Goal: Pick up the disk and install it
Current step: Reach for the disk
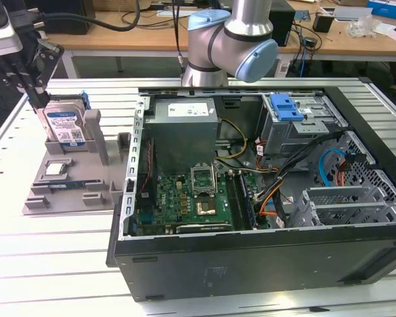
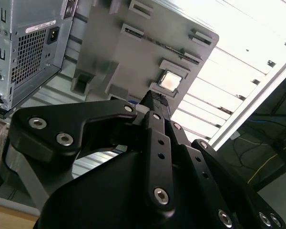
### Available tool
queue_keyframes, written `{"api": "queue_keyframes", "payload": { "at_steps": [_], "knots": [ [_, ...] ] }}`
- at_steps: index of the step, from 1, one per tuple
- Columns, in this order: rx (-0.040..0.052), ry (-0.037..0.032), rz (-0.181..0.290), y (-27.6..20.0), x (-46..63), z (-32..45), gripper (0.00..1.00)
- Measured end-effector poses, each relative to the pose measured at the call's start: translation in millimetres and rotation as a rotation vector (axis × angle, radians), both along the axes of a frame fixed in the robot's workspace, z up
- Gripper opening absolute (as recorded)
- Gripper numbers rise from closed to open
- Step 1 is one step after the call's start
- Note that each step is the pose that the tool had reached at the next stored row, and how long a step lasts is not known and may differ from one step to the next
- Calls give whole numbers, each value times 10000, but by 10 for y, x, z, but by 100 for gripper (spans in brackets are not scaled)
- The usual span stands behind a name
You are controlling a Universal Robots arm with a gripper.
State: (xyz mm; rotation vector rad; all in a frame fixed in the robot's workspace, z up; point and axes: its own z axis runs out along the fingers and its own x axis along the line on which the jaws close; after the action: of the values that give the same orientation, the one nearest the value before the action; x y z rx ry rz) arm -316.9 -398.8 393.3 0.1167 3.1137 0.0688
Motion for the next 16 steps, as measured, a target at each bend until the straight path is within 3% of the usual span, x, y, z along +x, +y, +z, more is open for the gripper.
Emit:
{"api": "queue_keyframes", "payload": {
  "at_steps": [16],
  "knots": [
    [0, 0, 0, 0, -167, 0, 11]
  ]
}}
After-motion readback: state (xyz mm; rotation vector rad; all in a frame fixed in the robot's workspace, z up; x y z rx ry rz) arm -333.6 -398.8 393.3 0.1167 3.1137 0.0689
